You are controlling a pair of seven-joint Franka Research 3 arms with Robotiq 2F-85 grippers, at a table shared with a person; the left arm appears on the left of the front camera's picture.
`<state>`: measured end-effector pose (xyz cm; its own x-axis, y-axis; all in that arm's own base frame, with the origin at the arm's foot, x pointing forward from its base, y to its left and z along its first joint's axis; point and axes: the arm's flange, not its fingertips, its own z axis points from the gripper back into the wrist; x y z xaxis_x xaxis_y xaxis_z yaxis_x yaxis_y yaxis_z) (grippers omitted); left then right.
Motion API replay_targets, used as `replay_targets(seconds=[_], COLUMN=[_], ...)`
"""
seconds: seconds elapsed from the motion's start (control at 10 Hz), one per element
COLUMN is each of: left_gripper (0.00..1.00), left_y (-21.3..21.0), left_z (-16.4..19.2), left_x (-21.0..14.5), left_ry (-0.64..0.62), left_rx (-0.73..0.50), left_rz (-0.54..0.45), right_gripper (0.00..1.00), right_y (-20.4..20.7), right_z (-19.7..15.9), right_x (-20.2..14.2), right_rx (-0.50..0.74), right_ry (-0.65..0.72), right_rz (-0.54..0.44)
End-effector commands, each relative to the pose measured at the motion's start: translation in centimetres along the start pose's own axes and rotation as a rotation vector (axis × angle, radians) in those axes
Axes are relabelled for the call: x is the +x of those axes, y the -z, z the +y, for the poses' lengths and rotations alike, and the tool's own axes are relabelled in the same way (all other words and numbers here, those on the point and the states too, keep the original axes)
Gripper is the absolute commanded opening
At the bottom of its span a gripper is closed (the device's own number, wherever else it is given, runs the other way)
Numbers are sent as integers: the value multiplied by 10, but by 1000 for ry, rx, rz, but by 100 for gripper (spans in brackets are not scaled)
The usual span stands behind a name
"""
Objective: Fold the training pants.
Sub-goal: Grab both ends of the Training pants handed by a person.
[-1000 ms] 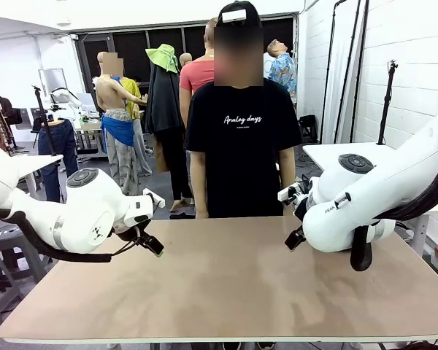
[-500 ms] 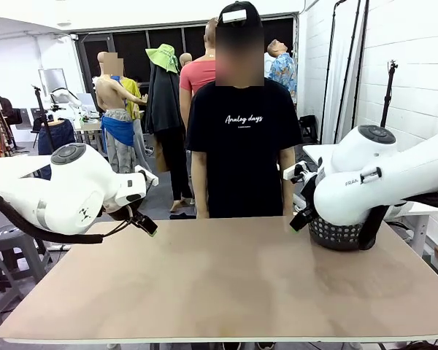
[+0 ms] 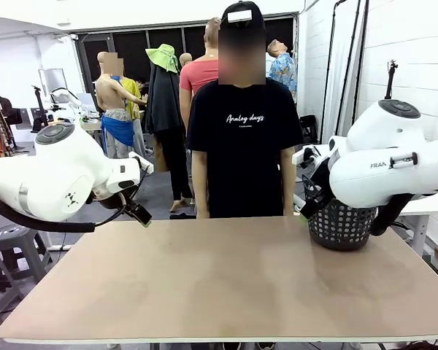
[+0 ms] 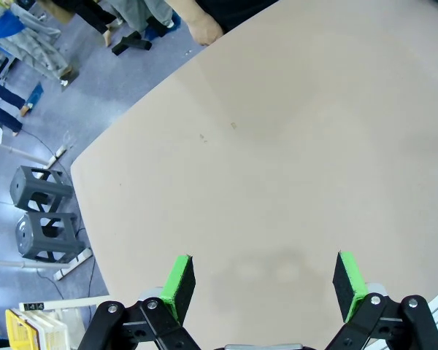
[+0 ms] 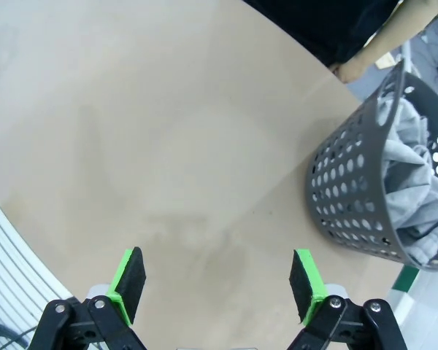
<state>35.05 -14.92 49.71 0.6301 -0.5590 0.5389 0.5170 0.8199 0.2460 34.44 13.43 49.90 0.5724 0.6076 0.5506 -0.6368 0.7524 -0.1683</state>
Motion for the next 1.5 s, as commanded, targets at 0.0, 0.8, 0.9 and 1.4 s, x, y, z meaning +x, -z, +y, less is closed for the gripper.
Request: replay_targets(seconds=[0.0, 0.8, 0.9, 1.4], left_gripper=[100, 100, 100, 100], left_y=[-13, -44, -49, -55], left_z=[-5, -16, -17, -13], left_x=[-1, -11, -11, -11], left_ry=[-28, -3, -2, -39], left_rx=[12, 58, 60, 31], left_rz=[-1, -91, -101, -108], right_gripper=[100, 100, 100, 100], right_y=[-15, -55, -57, -55], right_z=[1, 0, 1, 1], right_x=[-5, -13, -14, -13], right_rx=[-29, -88, -89, -113], right_ry=[-29, 30, 31, 55], right_rz=[1, -134, -134, -110])
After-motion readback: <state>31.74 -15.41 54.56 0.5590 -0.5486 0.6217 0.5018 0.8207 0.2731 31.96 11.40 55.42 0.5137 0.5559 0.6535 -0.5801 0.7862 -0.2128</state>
